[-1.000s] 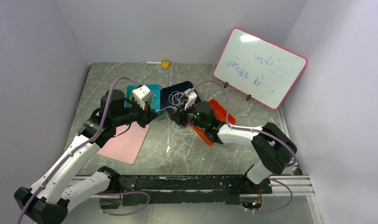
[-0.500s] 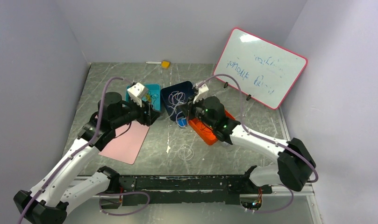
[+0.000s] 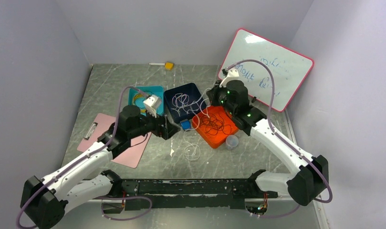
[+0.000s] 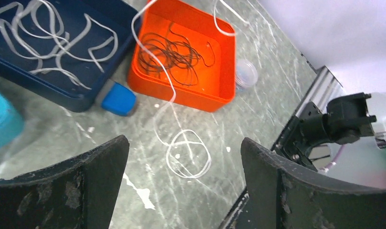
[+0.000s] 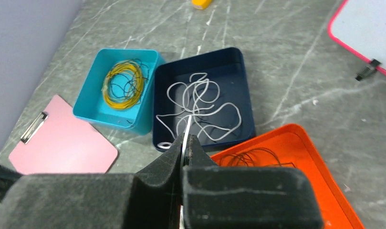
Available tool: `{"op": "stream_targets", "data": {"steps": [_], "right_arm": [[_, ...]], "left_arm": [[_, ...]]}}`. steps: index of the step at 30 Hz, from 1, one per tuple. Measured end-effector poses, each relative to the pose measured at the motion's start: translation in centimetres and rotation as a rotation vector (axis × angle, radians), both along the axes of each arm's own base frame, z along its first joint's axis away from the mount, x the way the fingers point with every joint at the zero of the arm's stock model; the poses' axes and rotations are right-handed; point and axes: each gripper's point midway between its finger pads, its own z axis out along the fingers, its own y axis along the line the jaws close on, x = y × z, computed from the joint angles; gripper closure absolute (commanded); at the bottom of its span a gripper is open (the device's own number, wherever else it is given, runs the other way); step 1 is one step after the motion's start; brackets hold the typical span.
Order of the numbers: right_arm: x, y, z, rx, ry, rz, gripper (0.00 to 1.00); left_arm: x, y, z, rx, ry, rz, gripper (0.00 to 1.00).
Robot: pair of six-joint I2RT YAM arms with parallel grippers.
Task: Untangle the cables
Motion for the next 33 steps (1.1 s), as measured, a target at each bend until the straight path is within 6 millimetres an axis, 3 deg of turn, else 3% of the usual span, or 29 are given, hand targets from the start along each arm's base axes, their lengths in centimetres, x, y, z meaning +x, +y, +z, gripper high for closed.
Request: {"op": "stream_targets", "data": {"steps": [4, 8, 14, 21, 25, 33], "right_arm": [[-0.1, -1.9, -0.1, -0.002, 0.028, -0.045, 1.0], [-0.5, -3.0, -1.0, -0.001, 0.05, -0.067, 1.0], [-1.0, -3.5, -2.7, -0.01, 0.095, -0.076, 1.0], [-1.4, -3.5, -2.4, 0.007, 0.093, -0.069, 1.0], [-1.5, -3.5, -1.9, 0.018, 0.084, -0.068, 1.0], [-1.8, -3.5, -2.0, 0.023, 0.088, -0.06, 1.0]], "left_arm": [[-1.4, -2.0, -1.5, 0.003, 0.057, -0.029, 0.16], [-2.6, -3.4, -4.5, 0.001, 0.173, -0.01, 0.17], [-5.3, -5.6, -8.6, -0.008, 0.315, 0.005, 0.17], [-6.8, -8.7, -12.3, 0.046, 0.382, -0.01, 0.21], [-7.1, -9.2, -14.2, 0.096, 0.403, 0.01, 0.24], [-6.3, -8.8, -15.1, 0.146, 0.39, 0.084, 0.26]]}}
